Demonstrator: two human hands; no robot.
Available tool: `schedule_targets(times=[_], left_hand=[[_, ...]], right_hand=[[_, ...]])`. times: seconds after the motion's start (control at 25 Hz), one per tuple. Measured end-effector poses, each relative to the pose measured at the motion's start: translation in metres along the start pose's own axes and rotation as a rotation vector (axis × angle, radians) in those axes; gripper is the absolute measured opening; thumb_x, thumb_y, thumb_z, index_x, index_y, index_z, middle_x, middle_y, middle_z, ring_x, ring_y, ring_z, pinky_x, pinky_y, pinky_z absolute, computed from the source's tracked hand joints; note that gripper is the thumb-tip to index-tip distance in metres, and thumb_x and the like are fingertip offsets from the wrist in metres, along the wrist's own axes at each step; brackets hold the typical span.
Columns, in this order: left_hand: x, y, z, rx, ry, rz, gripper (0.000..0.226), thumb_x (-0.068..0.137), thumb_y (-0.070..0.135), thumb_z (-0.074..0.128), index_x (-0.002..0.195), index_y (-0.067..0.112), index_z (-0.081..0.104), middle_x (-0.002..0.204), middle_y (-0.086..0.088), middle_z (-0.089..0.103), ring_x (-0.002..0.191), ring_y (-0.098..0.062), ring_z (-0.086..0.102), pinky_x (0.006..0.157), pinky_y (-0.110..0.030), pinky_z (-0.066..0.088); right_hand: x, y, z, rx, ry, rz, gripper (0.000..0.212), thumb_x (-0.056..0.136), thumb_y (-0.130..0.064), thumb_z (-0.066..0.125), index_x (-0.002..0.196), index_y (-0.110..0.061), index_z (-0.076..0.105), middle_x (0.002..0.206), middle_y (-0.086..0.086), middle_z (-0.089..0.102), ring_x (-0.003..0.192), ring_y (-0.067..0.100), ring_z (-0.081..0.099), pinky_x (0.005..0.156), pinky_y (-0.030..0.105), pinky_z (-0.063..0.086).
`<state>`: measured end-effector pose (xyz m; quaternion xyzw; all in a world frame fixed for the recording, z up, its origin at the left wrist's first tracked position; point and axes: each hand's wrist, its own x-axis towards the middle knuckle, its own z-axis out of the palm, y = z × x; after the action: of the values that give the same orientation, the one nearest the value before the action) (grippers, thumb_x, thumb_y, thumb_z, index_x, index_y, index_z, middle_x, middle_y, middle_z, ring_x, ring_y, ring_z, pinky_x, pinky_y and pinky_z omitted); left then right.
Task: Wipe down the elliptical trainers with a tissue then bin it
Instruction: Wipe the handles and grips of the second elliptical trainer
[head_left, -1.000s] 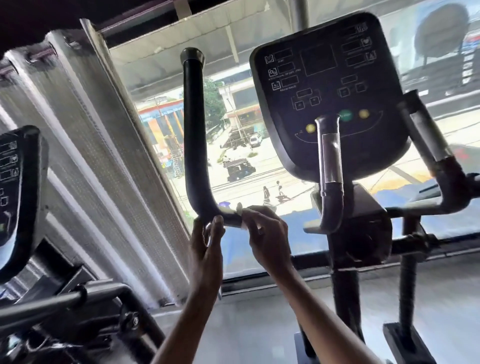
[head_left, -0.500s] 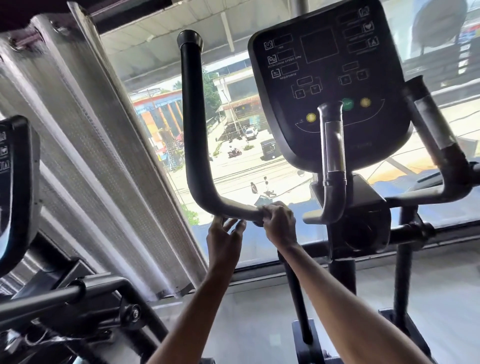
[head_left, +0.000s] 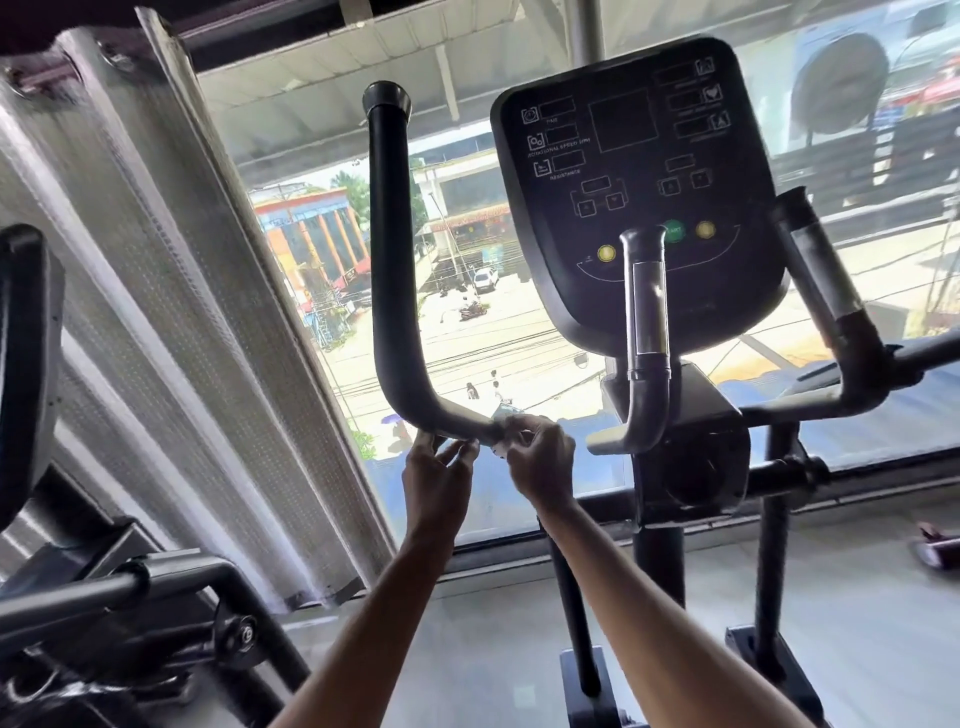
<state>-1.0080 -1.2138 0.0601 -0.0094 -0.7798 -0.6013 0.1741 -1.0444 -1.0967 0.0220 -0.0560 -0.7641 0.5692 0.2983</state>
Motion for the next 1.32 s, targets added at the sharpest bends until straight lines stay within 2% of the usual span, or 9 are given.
schedule_targets(times=[0.12,0.24,0.36,0.52,0.64,0.84,0.92,1.08,1.32], left_hand=[[-0.003,0.002,-0.005,-0.014,-0.003,-0.003,0.038,0.094,0.005,0.067,0.129,0.019,0.065,0.12,0.003,0.075,0.112,-0.013,0.071,0.102,-0.048,0.056],[-0.012,0.012,-0.013,-0.037,0.006,-0.002,0.042,0.096,0.001,0.061,0.136,0.015,0.059,0.128,-0.005,0.072,0.118,-0.019,0.068,0.105,-0.051,0.054],[-0.017,0.02,-0.025,-0.064,0.012,0.019,0.04,0.094,-0.002,0.055,0.131,0.013,0.061,0.125,-0.007,0.072,0.118,-0.023,0.068,0.104,-0.053,0.054],[-0.022,0.027,-0.042,-0.092,-0.001,0.052,0.035,0.094,0.0,0.057,0.125,0.012,0.066,0.115,-0.003,0.076,0.108,-0.018,0.07,0.099,-0.05,0.058],[-0.028,0.035,-0.05,-0.096,-0.074,0.044,0.036,0.094,0.0,0.056,0.123,0.018,0.068,0.117,0.004,0.075,0.105,-0.015,0.069,0.098,-0.047,0.058],[-0.048,0.048,-0.078,-0.265,-0.174,-0.028,0.033,0.101,0.002,0.051,0.131,0.012,0.061,0.125,-0.009,0.07,0.113,-0.025,0.067,0.097,-0.042,0.058],[-0.062,0.051,-0.094,-0.349,-0.239,-0.045,0.033,0.101,0.005,0.057,0.133,0.012,0.058,0.125,-0.011,0.071,0.111,-0.025,0.069,0.095,-0.042,0.059],[-0.095,0.042,-0.133,-0.472,-0.323,-0.087,0.042,0.096,0.0,0.065,0.135,0.013,0.058,0.116,-0.008,0.075,0.103,-0.024,0.074,0.089,-0.041,0.062],[-0.137,0.022,-0.189,-0.466,-0.299,-0.083,0.025,0.072,0.0,0.074,0.095,0.008,0.075,0.08,-0.007,0.076,0.076,-0.023,0.073,0.068,-0.027,0.06]], right_hand=[[-0.011,-0.018,-0.004,0.068,0.006,0.022,0.018,0.089,-0.017,0.072,0.105,-0.018,0.08,0.1,-0.003,0.078,0.09,0.01,0.072,0.085,0.006,0.047],[-0.019,-0.033,-0.004,0.164,0.025,0.075,0.017,0.09,-0.027,0.072,0.104,-0.022,0.08,0.096,-0.008,0.078,0.09,0.01,0.073,0.094,0.037,0.056],[-0.029,-0.053,-0.009,0.234,0.044,0.107,0.02,0.086,-0.017,0.071,0.103,-0.021,0.08,0.093,-0.007,0.079,0.087,0.011,0.074,0.087,0.043,0.06],[-0.046,-0.084,-0.018,0.187,0.088,-0.045,0.027,0.086,-0.003,0.068,0.106,-0.016,0.08,0.1,-0.001,0.079,0.087,0.01,0.073,0.084,0.042,0.062],[-0.055,-0.108,-0.026,0.187,0.102,-0.168,0.014,0.092,-0.018,0.071,0.102,-0.018,0.081,0.092,-0.005,0.079,0.077,-0.004,0.068,0.082,0.036,0.06],[-0.087,-0.139,-0.046,0.523,-0.064,0.051,0.016,0.092,-0.019,0.074,0.079,-0.011,0.079,0.067,0.001,0.074,0.055,0.003,0.063,0.052,0.017,0.048],[-0.105,-0.142,-0.048,0.647,-0.11,0.171,0.018,0.09,-0.007,0.073,0.073,-0.012,0.079,0.073,0.008,0.076,0.065,0.012,0.067,0.057,0.018,0.056],[-0.145,-0.138,-0.041,0.646,-0.169,0.272,0.011,0.086,-0.004,0.075,0.097,-0.007,0.078,0.1,0.015,0.077,0.086,0.022,0.074,0.073,0.026,0.062],[-0.212,-0.138,-0.034,0.499,-0.284,0.235,0.03,0.086,0.004,0.073,0.114,-0.006,0.068,0.108,0.014,0.074,0.092,0.022,0.074,0.075,0.033,0.062]])
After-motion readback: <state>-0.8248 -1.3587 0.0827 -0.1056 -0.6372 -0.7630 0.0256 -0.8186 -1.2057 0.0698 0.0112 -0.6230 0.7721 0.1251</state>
